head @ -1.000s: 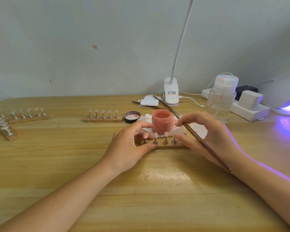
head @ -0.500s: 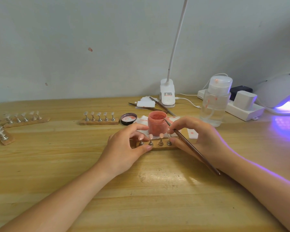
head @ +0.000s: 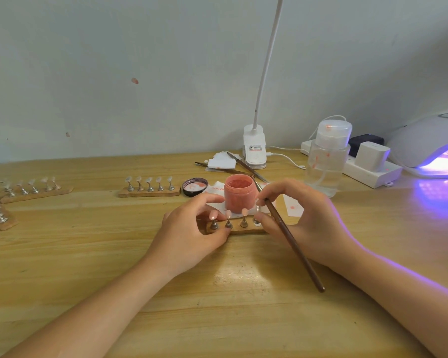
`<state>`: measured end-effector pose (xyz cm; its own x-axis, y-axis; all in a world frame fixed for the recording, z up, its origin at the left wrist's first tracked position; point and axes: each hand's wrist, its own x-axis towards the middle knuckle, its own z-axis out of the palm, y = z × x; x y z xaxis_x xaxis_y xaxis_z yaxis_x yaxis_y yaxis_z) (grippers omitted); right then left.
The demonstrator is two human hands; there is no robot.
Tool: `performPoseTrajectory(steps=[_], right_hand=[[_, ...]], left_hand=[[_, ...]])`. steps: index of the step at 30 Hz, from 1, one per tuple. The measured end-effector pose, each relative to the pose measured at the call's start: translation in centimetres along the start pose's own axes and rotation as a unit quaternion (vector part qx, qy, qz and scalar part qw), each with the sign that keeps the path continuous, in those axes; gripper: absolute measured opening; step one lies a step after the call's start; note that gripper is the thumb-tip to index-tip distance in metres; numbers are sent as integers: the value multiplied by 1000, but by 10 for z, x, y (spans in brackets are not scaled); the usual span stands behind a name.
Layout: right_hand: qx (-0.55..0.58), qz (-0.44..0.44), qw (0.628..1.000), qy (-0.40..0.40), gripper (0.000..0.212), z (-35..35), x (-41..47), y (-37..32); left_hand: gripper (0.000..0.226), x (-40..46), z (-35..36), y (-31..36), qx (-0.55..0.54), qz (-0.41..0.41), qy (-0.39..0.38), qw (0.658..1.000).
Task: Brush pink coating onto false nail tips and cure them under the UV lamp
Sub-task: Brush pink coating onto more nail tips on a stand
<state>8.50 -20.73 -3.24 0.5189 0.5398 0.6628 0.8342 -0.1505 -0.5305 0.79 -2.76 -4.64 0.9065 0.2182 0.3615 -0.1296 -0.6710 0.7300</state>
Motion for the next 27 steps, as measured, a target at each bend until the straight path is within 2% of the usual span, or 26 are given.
performPoseTrajectory(steps=[2, 6, 9, 12, 21, 27], right_hand=[[16, -8, 1000, 26, 23, 4, -1, -5], [54, -19, 997, 59, 22, 15, -4, -17], [84, -20, 995, 56, 26, 21, -6, -25], [84, -21, 995, 51, 26, 22, -8, -27], [111, 15, 993, 43, 26, 24, -9, -26], [132, 46, 985, 104, 13, 13, 2, -23]], left_hand=[[41, -1, 0, 3, 20, 19, 21, 999], [35, -4, -1, 10, 76, 135, 95, 983], [19, -6, -1, 10, 79, 177, 103, 976], [22, -7, -1, 9, 75, 200, 110, 971], [18, -6, -1, 8, 59, 195, 119, 972], [19, -5, -1, 9, 25, 159, 128, 979]])
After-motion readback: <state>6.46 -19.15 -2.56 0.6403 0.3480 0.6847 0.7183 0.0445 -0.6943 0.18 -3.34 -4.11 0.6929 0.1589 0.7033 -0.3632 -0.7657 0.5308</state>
